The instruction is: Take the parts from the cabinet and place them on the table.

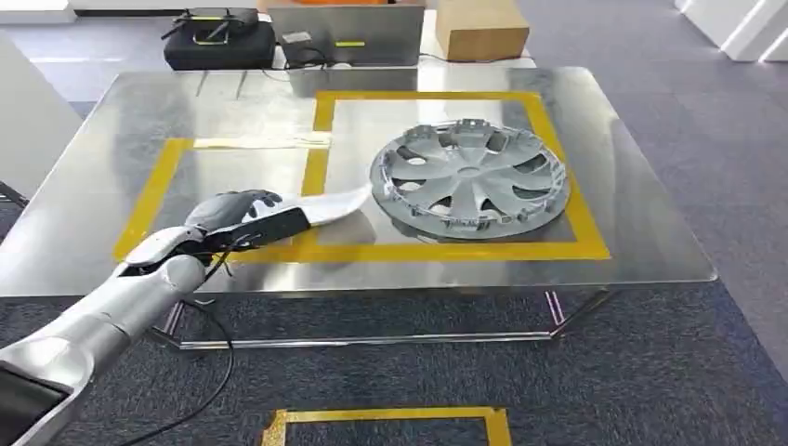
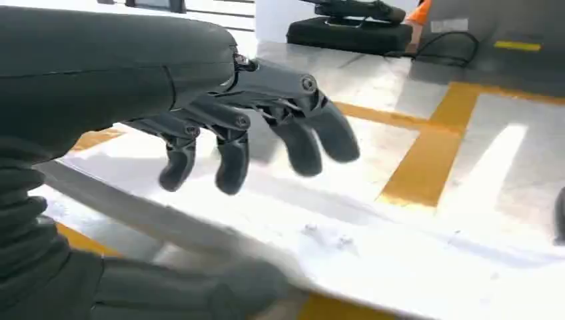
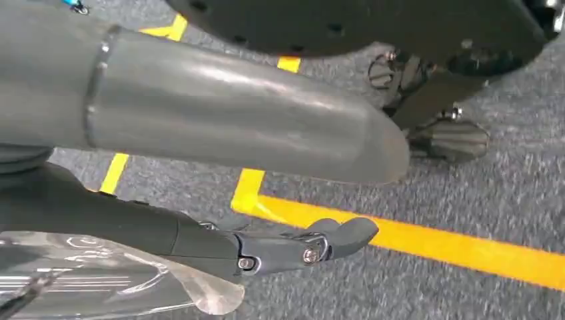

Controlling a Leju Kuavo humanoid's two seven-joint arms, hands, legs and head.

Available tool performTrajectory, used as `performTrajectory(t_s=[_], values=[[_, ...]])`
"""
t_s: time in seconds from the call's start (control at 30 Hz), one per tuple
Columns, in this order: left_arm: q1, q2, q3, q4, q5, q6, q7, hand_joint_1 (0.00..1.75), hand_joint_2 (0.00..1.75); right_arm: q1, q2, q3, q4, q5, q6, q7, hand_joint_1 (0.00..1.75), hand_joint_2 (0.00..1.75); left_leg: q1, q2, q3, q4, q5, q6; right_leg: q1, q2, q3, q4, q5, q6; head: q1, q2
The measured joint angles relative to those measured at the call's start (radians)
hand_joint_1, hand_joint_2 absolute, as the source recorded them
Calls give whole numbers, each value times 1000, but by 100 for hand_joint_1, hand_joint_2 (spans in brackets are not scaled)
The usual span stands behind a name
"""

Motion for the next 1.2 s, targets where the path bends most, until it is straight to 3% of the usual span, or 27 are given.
performTrajectory(t_s=[0.1, 0.13, 0.17, 0.27, 0.3, 0.43, 0.47, 0.53, 0.57, 0.6, 0.63, 0.67, 0.7, 0.73, 0.8, 0.83, 0.87, 0.93, 1.0, 1.03, 1.07, 1.13, 1.17, 1.2], values=[[17, -14, 32, -5, 50, 25, -23, 0, 0, 1, 0, 0, 0, -1, 0, 3, 0, 0, -2, 0, 0, 1, -2, 5, -3, 0, -109, 227, -88, 8, 3, 0], [25, -19, 43, -13, 69, 42, -34, 0, 0, 3, 0, 0, 0, -2, 0, 3, 0, 0, -2, 0, 1, 1, -2, 5, -3, 0, -125, 250, -85, 11, 3, 0], [31, -21, 55, -20, 85, 53, -39, 0, 0, 4, 0, 0, 0, -2, -1, 3, 0, 0, -1, 0, 1, 1, -3, 4, -3, 0, -117, 227, -62, 11, 3, 0], [38, -29, 83, -58, 108, 100, -58, 0, 0, 5, 0, -1, 0, -2, -8, 3, 0, 0, 2, -3, 2, 9, -10, -6, -7, -2, 2, -19, 61, 9, 4, 0], [38, -30, 88, -72, 119, 121, -68, 0, 0, 3, 1, 0, 0, -2, -9, 3, 0, 0, -7, -4, -1, 14, -13, -13, -3, 0, 30, -48, 43, 9, 5, 0], [67, -39, 109, -163, 211, 195, -141, 0, 0, 4, 2, 0, 1, -2, -16, 3, 0, 0, -6, -5, -2, 15, -3, -29, -2, 3, 27, -52, 54, -14, 4, 0], [74, -39, 116, -186, 227, 207, -151, 0, 0, 4, 7, 0, 2, -2, -16, 3, 0, 0, -3, -4, -7, 23, -19, -34, -8, 0, 28, -57, 59, -22, 6, 0], [74, -40, 117, -198, 231, 213, -154, 0, 0, 4, 7, -1, 2, -2, -16, 3, 0, 0, -4, -4, -10, 31, -29, -37, -7, 0, 28, -57, 60, -24, 3, 0], [76, -42, 118, -223, 248, 218, -165, 0, 0, 4, 6, -1, 2, -2, -19, 3, 0, 0, -2, -2, -37, 112, -90, -43, -7, -3, 26, -58, 62, -34, 1, 0], [85, -42, 117, -245, 263, 219, -174, 0, 0, 3, 6, -1, 2, -2, -20, 3, 0, 0, 0, -2, -66, 195, -135, -46, -6, -3, 24, -58, 63, -37, 1, 0], [98, -41, 117, -274, 269, 220, -180, 0, 0, 2, 6, -1, 2, -2, -20, 3, 0, 0, 0, -2, -92, 271, -170, -48, -5, -3, 21, -57, 65, -40, 1, 0], [110, -38, 115, -300, 267, 220, -186, 0, 0, 2, 6, -1, 2, -2, -20, 2, 0, 0, 0, -2, -104, 318, -187, -48, -4, -3, 18, -57, 68, -42, 0, 0], [117, -34, 111, -327, 262, 219, -186, 0, 0, 3, 6, -1, 2, -2, -20, 2, 0, 0, 0, -2, -96, 316, -181, -46, -3, -3, 15, -57, 71, -42, 1, 0], [124, -31, 107, -361, 263, 217, -186, 0, 0, 4, 6, -1, 2, -2, -20, 1, 0, 0, -1, -2, -68, 273, -154, -43, -1, -2, 10, -57, 75, -42, 1, 0], [129, -23, 102, -429, 267, 216, -188, 0, 0, 4, 7, 0, 2, -2, -20, 0, 0, 0, -4, -2, 31, 102, -82, -28, 1, -2, 4, -57, 83, -38, 1, 0], [129, -19, 101, -458, 273, 216, -189, 0, 0, 4, 8, 0, 3, -1, -20, 0, 0, 0, -10, -2, 78, 21, -69, -15, 1, -2, 3, -57, 86, -33, 1, 0], [131, -18, 100, -485, 277, 220, -190, 0, 0, 5, 9, 0, 4, -2, -20, 0, 0, 0, -11, -1, 86, -3, -73, -13, 8, -3, -2, -53, 90, -27, 2, 0], [150, -13, 101, -523, 282, 239, -199, 0, 0, 4, 9, 0, 4, -2, -20, 0, 0, 0, -17, -2, 78, 3, -65, -13, 1, -5, -5, -57, 101, -13, 2, 0], [168, -7, 103, -546, 284, 252, -204, 0, 0, 5, 9, 0, 5, -2, -20, 0, 0, 0, -13, 0, 73, -9, -46, -4, 2, -3, -8, -61, 110, 1, 1, 0], [172, -6, 103, -554, 284, 257, -207, 0, 0, 6, 9, 0, 4, -2, -20, 0, 0, 0, -9, 4, 68, -13, -36, 2, -2, -2, -18, -49, 81, 4, 3, 0], [175, -5, 103, -563, 285, 260, -209, 0, 0, 7, 9, 0, 4, -1, -20, 0, 0, 0, -7, 4, 57, -13, -28, 12, -2, -2, -38, -5, 28, 9, 8, 0], [186, -2, 104, -573, 288, 265, -213, 0, 0, 6, 9, 0, 5, 0, -19, 0, 0, 0, -9, 4, 33, -12, -10, 14, -4, -2, -88, 162, -78, 18, 9, 0], [193, 0, 104, -575, 288, 265, -214, 0, 0, 6, 9, 0, 6, -1, -19, 0, 0, 0, -9, 5, 22, -11, -2, 13, -4, -2, -102, 223, -101, 22, 11, 0], [199, 1, 104, -578, 289, 265, -215, 0, 0, 6, 9, 0, 6, -1, -19, 0, 0, 0, -9, 5, 12, -10, 5, 12, -4, -2, -97, 244, -99, 24, 10, 0]])
